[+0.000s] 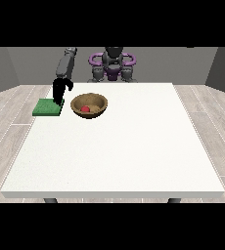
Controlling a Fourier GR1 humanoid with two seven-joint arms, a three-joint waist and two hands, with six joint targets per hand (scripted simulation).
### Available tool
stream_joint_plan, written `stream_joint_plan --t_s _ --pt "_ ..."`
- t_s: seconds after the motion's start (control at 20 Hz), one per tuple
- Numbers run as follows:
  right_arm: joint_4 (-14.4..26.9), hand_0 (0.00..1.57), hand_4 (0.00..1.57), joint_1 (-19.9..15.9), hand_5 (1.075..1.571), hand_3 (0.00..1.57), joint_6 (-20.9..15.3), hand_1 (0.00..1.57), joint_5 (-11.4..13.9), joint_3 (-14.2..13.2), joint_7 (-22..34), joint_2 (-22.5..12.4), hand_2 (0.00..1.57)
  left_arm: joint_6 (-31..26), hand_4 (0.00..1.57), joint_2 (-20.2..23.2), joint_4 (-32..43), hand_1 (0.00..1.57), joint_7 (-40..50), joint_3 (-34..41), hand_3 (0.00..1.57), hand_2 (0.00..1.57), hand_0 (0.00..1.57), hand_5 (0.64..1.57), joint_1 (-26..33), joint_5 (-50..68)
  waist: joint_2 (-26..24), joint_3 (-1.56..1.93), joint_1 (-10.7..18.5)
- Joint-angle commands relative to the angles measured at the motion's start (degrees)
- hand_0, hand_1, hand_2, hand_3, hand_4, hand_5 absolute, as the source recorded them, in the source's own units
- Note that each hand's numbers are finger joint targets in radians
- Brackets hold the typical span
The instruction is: Pick the cup and pour the ball into the bowl, then pick the bowl and place it on the pad
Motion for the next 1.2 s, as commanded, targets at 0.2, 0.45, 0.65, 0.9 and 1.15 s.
stream_joint_plan --t_s 0.2,0.45,0.65,0.9,1.15 --pt "8.9 0.0 0.6 -6.3 1.557 0.0 -1.6 0.0 2.3 2.8 -6.9 3.1 0.0 -5.6 1.0 8.0 -1.5 0.0 0.9 5.2 0.0 0.0 0.0 1.544 2.7 6.2 3.1 0.06 -2.8" --pt "17.0 0.0 0.55 -9.1 1.558 0.0 2.0 0.0 0.9 0.3 -11.2 -0.6 0.0 -7.7 1.01 9.1 -6.0 0.0 2.8 5.7 0.0 0.0 0.0 1.535 5.0 9.9 5.0 0.1 -1.1" --pt "21.5 0.0 0.51 -10.4 1.552 0.0 3.1 0.0 1.3 0.1 -16.7 -0.8 0.0 -7.0 1.02 10.0 -9.1 0.0 1.4 5.9 0.0 0.0 0.0 1.533 6.4 9.8 8.6 0.11 -1.5" --pt "24.8 0.0 0.45 -12.4 1.544 0.0 3.4 0.0 2.2 1.1 -17.2 -1.8 0.0 -5.5 1.01 11.3 -11.3 0.0 4.4 7.1 0.0 0.0 0.0 1.542 5.1 12.3 9.0 0.11 -2.8" --pt "23.7 0.0 0.44 -15.9 1.547 0.0 -3.7 0.0 3.6 3.7 -16.8 4.8 0.0 -6.8 1.02 13.0 -8.6 0.0 4.9 7.9 0.0 0.0 0.0 1.536 6.5 13.6 6.8 0.07 -3.7"
